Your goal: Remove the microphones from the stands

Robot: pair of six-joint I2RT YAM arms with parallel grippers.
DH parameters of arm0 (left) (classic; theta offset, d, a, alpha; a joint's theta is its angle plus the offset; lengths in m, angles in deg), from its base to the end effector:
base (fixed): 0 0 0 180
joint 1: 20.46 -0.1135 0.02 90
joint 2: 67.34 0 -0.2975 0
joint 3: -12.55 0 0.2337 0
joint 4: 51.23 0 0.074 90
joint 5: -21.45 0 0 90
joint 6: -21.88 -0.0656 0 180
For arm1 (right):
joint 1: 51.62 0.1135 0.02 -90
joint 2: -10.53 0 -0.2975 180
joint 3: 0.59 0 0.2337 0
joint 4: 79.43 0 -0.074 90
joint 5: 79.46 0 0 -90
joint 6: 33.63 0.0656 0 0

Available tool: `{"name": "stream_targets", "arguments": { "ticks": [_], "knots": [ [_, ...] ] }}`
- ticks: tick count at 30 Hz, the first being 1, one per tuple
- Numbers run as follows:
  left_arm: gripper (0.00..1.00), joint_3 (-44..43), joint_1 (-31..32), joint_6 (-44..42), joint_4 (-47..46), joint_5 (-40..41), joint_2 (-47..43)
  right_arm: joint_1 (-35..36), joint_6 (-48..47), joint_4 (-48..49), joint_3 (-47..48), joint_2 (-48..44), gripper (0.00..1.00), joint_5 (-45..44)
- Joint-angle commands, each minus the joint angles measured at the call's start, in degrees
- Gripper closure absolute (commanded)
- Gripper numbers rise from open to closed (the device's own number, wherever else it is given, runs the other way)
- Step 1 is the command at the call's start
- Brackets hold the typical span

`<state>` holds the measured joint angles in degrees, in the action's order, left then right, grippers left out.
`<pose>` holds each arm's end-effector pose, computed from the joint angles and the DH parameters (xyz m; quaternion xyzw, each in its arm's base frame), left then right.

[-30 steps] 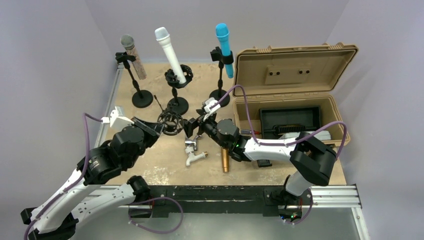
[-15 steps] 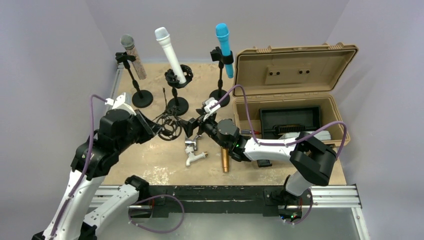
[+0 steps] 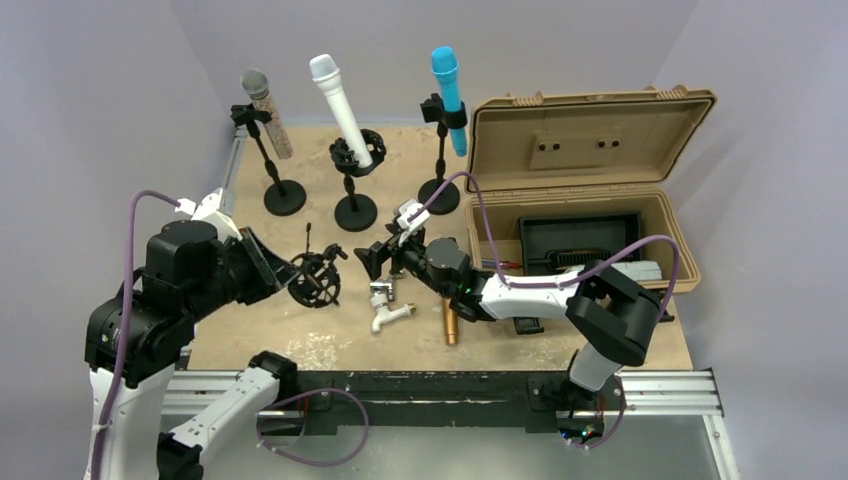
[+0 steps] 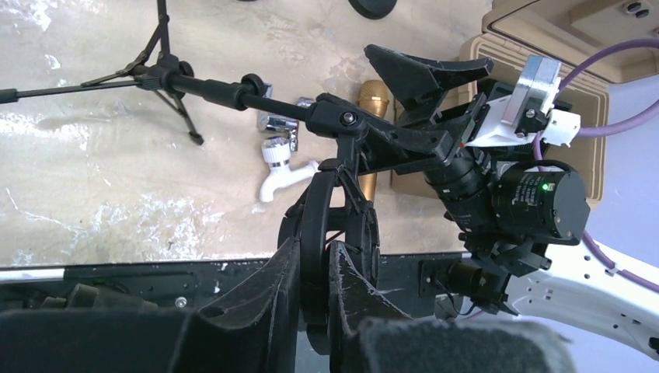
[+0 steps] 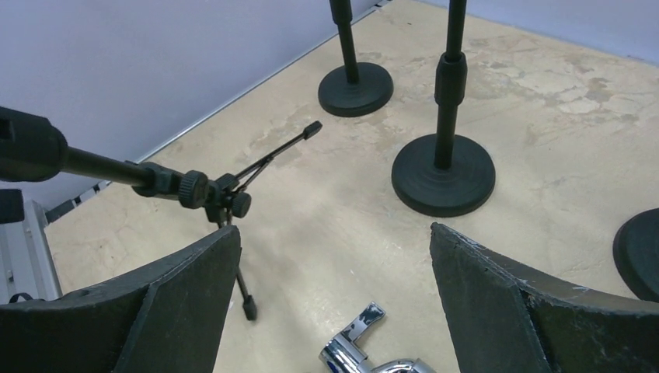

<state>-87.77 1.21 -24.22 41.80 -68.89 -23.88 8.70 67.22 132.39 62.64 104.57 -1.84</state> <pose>0.0412 -0.0168 0.4314 -0.1706 0.8752 -0.2473 0.3791 0.2002 0.3229 0.2930 -0.2217 0.6650 0.3512 0.6207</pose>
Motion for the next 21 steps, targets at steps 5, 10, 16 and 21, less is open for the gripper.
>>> {"name": "stream_targets", "arguments": {
  "ticks": [5,10,16,21],
  "knots": [
    [1.00,-1.27,-7.71,-2.32,0.58,-17.75,2.26,-0.11,-0.96,0.72,2.73,-0.59,0.11,1.64],
    [1.00,-1.36,-12.36,-2.96,1.29,-26.97,2.11,-0.11,-0.95,0.50,2.97,-0.42,0.11,2.32],
    [1.00,-14.70,-14.29,-4.37,7.85,-26.95,5.75,-0.11,-0.61,0.71,3.18,-0.39,0.11,2.97],
    [1.00,-5.88,-14.29,-3.20,5.39,-26.16,2.90,-0.11,-0.49,0.60,3.11,-0.46,0.11,3.07]
  ]
}}
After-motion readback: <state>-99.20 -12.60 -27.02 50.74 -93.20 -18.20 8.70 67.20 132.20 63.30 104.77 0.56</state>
